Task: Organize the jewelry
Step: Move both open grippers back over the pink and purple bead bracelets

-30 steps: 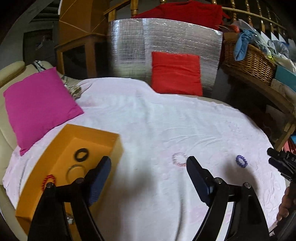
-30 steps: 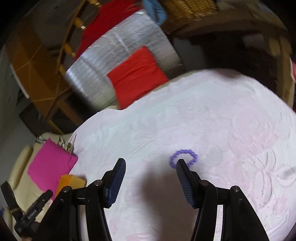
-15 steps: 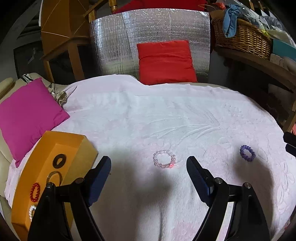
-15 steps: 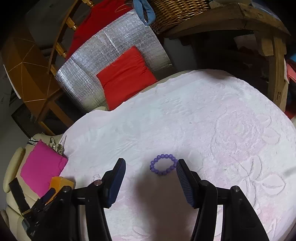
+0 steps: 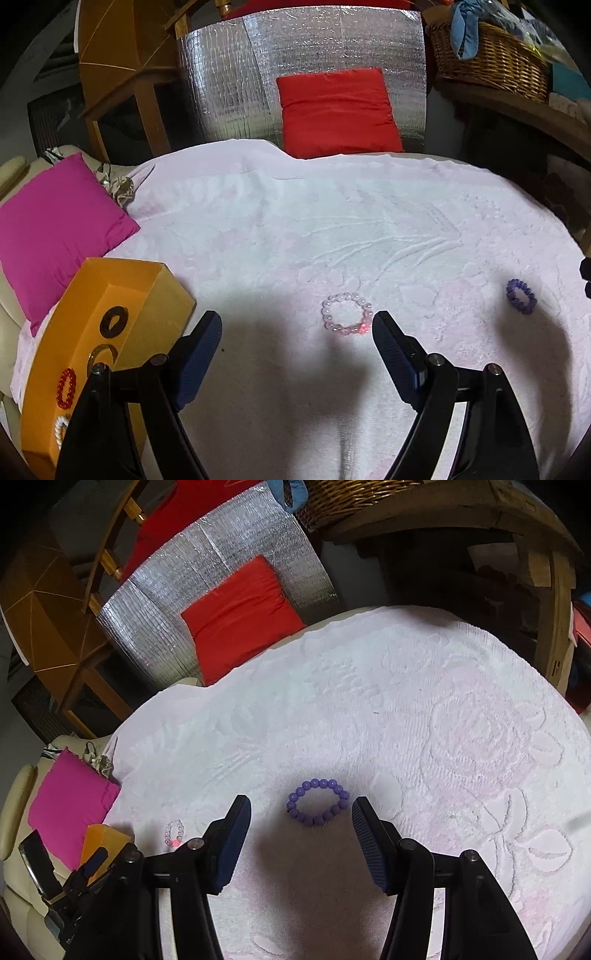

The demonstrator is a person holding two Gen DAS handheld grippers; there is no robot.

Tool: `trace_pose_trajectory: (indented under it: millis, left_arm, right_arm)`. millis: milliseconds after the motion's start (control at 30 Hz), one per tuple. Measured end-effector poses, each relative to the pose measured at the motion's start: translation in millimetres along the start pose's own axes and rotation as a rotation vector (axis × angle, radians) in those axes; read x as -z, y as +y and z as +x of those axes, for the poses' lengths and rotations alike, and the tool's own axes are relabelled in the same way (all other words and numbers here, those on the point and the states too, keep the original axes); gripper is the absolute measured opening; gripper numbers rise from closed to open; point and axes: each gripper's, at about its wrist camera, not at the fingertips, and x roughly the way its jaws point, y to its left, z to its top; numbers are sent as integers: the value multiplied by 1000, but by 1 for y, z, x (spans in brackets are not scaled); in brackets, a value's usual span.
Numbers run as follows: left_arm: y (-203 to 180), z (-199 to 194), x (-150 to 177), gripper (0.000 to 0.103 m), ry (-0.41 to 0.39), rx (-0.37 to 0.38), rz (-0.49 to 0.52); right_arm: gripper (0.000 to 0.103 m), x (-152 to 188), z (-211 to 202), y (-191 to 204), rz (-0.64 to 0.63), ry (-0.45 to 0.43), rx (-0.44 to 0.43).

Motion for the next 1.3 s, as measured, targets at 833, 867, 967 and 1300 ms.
trace_pose_trajectory:
  millis: [833,867,967,1300]
  left_arm:
    - [0,42,-10,84,90,-13,51]
    - [0,44,-10,84,92,-13,51]
    - [1,47,-12,84,101,-7,50]
    - [15,56,-7,84,167,99,21]
  right_arm:
    - [61,-17,45,-23,72,105,47]
    - [61,-18,46,-23,74,106,48]
    - [61,-18,48,-24,79,113,44]
    - [61,-16,48,-29,88,116,55]
